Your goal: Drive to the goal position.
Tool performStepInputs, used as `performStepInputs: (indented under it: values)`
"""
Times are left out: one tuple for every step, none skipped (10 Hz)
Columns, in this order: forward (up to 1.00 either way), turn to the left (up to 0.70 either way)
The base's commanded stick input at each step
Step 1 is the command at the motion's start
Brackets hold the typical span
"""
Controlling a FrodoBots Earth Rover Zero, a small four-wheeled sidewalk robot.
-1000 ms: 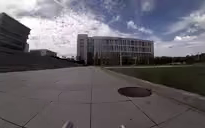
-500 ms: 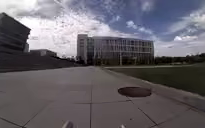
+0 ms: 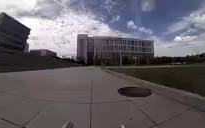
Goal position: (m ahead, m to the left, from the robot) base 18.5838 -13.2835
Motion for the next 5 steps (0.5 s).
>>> performStepInputs:
  values:
    - [0.07,0.0]
    - [0.07,0.0]
    - [0.08,0.0]
    - [0.08,0.0]
    - [0.08,0.0]
